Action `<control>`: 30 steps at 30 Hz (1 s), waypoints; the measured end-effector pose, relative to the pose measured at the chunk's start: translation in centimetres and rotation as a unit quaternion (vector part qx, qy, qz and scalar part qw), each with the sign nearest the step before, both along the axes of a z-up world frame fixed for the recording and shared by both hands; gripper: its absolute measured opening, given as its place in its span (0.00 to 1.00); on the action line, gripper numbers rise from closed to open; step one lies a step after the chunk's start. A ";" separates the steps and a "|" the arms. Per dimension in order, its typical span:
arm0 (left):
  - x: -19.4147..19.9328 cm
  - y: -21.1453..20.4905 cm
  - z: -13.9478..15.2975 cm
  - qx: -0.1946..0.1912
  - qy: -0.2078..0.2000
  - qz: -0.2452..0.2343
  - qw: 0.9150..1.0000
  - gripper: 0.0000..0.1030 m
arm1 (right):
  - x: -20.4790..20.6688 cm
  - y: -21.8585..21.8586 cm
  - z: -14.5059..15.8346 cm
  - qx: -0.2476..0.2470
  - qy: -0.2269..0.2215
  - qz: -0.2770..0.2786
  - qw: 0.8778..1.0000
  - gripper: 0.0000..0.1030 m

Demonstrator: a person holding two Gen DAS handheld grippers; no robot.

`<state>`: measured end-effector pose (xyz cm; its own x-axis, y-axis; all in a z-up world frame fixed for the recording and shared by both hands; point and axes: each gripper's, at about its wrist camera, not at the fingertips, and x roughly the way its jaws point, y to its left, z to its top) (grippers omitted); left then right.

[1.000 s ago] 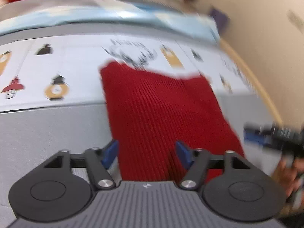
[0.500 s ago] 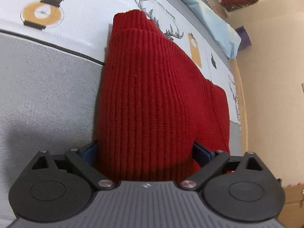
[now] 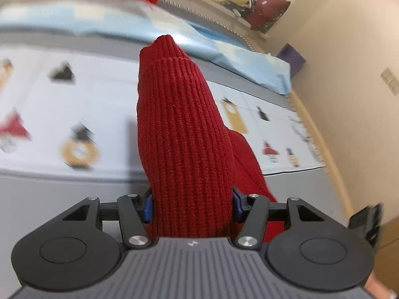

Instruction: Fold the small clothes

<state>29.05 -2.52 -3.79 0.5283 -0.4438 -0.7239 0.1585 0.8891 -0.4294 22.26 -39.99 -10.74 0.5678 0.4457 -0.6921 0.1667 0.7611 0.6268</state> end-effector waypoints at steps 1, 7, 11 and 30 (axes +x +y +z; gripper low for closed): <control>0.3 0.9 0.3 0.007 -0.001 0.004 1.000 0.60 | 0.5 1.2 0.0 0.001 -0.005 0.010 1.000 0.17; 0.9 8.0 -0.1 0.042 0.027 0.057 0.997 0.68 | 2.5 8.2 0.3 0.003 -0.019 0.061 0.998 0.20; 0.5 11.1 -0.4 0.100 0.023 0.096 0.990 0.67 | 2.8 11.0 1.4 -0.074 -0.021 0.063 0.995 0.29; -4.1 10.2 -1.1 0.090 0.046 0.011 0.995 0.72 | 1.4 12.8 5.8 -0.016 -0.108 0.101 0.989 0.27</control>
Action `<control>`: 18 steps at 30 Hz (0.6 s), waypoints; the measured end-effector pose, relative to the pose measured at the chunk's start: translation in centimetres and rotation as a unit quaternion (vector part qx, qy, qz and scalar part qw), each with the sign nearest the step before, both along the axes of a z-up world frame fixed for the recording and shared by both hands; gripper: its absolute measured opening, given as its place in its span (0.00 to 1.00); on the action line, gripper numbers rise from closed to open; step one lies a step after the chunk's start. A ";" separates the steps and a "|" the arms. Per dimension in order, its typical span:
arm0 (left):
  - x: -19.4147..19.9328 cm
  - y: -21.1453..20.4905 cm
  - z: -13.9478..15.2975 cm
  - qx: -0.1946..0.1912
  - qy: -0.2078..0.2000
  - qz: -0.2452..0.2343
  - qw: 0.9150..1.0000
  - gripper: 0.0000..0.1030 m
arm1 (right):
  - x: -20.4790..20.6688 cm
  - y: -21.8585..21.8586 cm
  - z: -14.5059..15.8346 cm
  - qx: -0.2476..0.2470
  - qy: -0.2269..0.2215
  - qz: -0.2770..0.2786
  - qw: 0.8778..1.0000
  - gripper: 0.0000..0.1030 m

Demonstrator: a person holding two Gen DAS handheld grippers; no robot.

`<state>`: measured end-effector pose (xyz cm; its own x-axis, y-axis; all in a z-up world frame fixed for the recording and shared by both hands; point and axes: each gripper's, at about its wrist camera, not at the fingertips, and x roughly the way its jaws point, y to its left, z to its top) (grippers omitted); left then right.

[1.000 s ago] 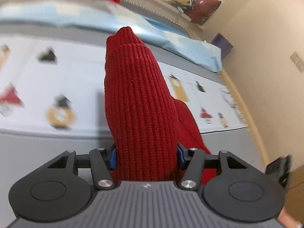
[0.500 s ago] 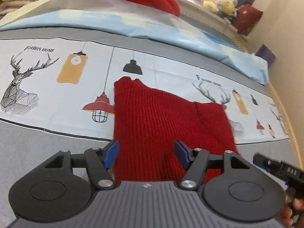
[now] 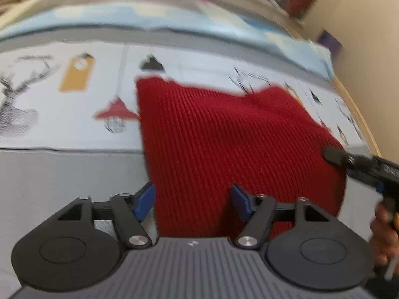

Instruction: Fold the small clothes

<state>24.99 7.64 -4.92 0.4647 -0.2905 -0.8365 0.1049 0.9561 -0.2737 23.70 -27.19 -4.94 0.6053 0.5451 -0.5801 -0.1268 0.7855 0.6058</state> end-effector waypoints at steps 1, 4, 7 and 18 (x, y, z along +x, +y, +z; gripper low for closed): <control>-0.1 -0.4 -0.6 0.011 0.012 -0.012 1.000 0.72 | 0.1 0.0 -0.4 -0.028 0.010 0.005 1.000 0.27; -0.3 -1.1 -2.3 0.031 0.041 -0.030 0.998 0.79 | 1.2 0.2 -4.6 -0.089 0.115 0.011 0.989 0.30; -0.4 -0.6 -2.1 0.019 0.056 -0.023 0.998 0.75 | 1.3 -0.1 -4.4 -0.086 0.115 0.007 0.990 0.32; -2.5 -3.7 -2.3 0.111 0.026 -0.073 0.991 0.72 | -0.9 0.1 -3.5 -0.169 0.128 0.055 0.976 0.51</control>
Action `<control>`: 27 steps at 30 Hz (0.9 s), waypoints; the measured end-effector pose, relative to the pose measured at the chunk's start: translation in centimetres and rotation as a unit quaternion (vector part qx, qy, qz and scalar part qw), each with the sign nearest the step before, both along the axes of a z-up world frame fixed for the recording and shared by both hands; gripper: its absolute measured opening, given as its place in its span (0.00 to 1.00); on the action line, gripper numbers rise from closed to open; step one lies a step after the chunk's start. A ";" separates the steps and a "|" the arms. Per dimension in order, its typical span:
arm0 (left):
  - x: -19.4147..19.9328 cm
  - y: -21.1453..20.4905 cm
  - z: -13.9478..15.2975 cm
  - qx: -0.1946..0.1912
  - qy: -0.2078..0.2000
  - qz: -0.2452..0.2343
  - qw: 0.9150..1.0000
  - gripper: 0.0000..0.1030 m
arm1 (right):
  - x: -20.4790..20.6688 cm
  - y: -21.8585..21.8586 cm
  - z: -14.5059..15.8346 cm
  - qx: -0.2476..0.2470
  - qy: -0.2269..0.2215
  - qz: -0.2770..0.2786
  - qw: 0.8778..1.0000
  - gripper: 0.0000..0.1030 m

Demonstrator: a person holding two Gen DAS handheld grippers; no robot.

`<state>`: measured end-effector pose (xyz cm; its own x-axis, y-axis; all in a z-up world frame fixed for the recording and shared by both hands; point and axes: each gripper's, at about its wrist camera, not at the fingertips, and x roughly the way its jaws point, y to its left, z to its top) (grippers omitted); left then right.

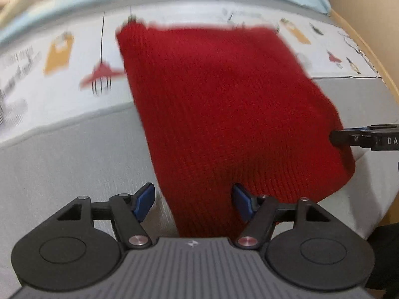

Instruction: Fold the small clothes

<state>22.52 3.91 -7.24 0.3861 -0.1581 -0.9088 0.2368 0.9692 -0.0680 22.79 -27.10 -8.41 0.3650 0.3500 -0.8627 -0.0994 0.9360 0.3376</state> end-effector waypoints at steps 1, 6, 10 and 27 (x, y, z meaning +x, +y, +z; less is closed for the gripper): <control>-0.6 -0.1 0.9 0.006 -0.024 0.002 1.000 0.74 | -0.4 -0.2 0.6 0.001 -0.009 -0.011 1.000 0.51; -5.0 0.0 6.7 0.027 -0.135 0.046 0.989 0.86 | -4.8 -0.2 6.2 -0.026 -0.107 -0.046 0.993 0.51; -9.9 0.4 10.0 0.032 -0.190 0.084 0.978 0.90 | -10.2 0.8 9.1 -0.049 -0.179 -0.050 0.981 0.55; -24.5 -3.4 6.3 0.011 -0.182 0.148 0.972 0.90 | -24.8 5.2 9.1 -0.104 -0.226 -0.030 0.968 0.79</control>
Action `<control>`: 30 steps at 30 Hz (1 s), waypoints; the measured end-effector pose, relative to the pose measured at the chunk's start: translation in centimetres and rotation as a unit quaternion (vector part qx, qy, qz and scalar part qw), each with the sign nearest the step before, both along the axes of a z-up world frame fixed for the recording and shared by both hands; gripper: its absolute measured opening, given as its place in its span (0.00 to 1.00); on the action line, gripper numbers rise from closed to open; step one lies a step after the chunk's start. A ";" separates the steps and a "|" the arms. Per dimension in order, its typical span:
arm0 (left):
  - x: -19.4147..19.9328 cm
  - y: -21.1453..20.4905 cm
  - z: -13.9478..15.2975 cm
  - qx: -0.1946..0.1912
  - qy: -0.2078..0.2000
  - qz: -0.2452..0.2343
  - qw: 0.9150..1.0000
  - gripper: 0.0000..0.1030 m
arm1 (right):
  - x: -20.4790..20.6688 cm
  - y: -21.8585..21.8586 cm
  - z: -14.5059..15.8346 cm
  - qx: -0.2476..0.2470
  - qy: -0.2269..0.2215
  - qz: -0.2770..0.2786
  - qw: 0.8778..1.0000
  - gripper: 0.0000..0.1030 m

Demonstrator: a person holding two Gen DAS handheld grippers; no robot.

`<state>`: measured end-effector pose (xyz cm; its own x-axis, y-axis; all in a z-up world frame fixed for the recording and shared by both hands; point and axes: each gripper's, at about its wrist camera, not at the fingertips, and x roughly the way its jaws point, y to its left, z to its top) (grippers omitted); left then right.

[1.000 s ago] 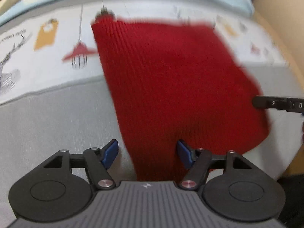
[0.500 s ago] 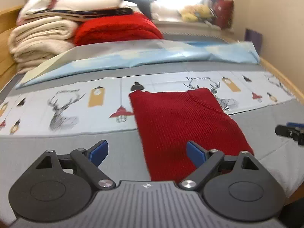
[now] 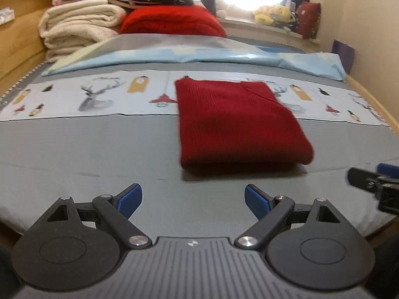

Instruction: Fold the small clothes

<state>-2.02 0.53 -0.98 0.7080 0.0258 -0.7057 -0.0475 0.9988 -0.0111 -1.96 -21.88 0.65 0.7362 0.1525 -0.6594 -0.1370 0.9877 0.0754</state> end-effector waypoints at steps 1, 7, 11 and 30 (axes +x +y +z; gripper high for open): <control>0.1 -0.1 0.0 0.000 -0.004 -0.008 1.000 0.90 | 0.1 0.0 -0.2 0.004 0.006 0.001 1.000 0.79; 0.8 -1.2 -1.0 -0.003 -0.004 -0.016 1.000 0.90 | 1.3 1.0 -1.5 0.000 0.023 0.000 1.000 0.79; 1.1 -1.1 -0.9 -0.006 -0.009 -0.017 1.000 0.90 | 1.8 1.7 -1.9 -0.005 0.018 0.004 1.000 0.79; 1.4 -0.3 -1.3 -0.011 -0.013 -0.017 1.000 0.90 | 2.1 3.7 -1.8 0.003 0.011 0.021 1.000 0.79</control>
